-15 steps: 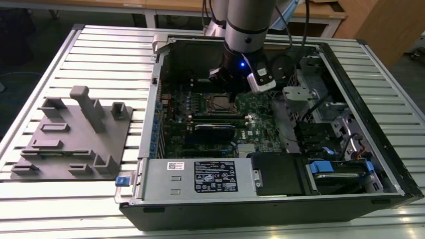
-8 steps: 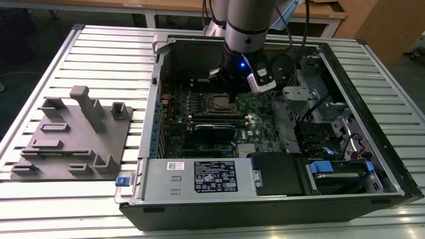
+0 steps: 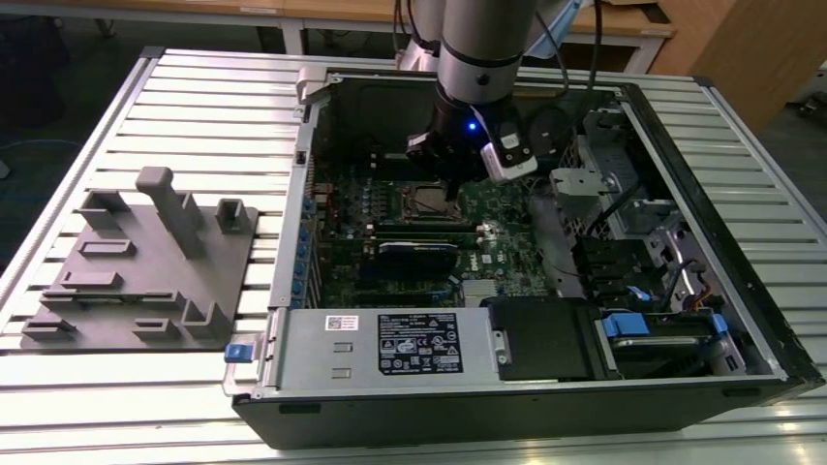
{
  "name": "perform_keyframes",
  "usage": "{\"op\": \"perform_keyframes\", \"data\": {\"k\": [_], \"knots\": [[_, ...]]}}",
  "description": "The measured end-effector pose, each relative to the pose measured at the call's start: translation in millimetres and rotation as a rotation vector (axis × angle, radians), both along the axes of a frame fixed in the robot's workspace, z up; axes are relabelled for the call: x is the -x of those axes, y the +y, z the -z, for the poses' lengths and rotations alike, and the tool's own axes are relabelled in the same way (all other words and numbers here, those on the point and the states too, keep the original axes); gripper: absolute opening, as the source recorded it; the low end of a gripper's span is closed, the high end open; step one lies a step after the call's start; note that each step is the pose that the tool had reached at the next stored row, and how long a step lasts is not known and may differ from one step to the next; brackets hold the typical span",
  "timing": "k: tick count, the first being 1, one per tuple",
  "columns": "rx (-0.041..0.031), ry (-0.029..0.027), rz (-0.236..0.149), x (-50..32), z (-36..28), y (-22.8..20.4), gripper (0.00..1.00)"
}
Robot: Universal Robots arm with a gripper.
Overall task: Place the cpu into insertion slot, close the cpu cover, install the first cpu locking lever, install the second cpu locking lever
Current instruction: 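Install the second cpu locking lever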
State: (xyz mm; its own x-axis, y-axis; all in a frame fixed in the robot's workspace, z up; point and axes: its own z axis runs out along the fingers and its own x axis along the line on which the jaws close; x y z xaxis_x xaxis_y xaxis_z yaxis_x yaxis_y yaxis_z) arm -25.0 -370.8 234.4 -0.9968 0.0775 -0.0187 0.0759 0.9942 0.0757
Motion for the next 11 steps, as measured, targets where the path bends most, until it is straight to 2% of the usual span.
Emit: {"op": "perform_keyframes", "data": {"k": [1, 6, 8, 11], "knots": [[0.0001, 0.0016, 0.0, -0.1, 0.0, 0.0, 0.11], [-0.0001, 0.0206, 0.0, 0.0, 0.0, -2.2, 0.11], [-0.0003, 0.0232, 0.0, 0.0, 0.0, -5.0, 0.11], [-0.0007, 0.0254, 0.0, 0.0, 0.4, -11.9, 0.11]]}}
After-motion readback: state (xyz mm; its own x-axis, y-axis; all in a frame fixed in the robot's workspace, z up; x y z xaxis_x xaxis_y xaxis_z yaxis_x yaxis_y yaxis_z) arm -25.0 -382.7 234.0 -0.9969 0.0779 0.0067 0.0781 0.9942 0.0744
